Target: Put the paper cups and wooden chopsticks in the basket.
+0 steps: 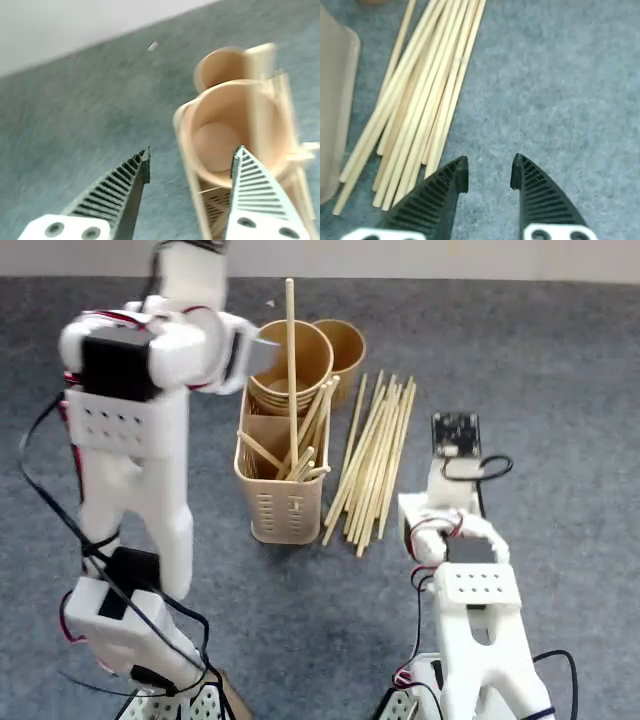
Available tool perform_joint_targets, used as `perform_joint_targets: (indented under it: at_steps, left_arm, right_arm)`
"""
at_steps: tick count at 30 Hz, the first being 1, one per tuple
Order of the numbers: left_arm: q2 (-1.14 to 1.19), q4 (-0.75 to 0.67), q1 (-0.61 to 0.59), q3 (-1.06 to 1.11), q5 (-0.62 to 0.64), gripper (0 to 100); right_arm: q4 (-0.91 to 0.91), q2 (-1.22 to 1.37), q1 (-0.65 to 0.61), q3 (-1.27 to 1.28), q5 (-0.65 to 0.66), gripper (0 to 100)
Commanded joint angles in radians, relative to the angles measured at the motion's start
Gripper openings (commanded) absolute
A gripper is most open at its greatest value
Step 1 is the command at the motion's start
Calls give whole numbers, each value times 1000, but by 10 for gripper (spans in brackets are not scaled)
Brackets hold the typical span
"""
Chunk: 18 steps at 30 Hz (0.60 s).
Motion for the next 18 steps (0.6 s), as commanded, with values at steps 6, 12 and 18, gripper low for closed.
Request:
perform_joint_targets:
  at_steps: [6,12,18]
  left_arm:
    - [-21,-15,85,-165,-2,284]
    - [101,-94,84,-122,48,284]
    - [170,-183,74,-124,68,224]
  right_arm:
    - [-110,-1,-2,58,-8,149]
    - [-108,-1,-53,62,-6,149]
    - [-108,2,-54,64,-6,149]
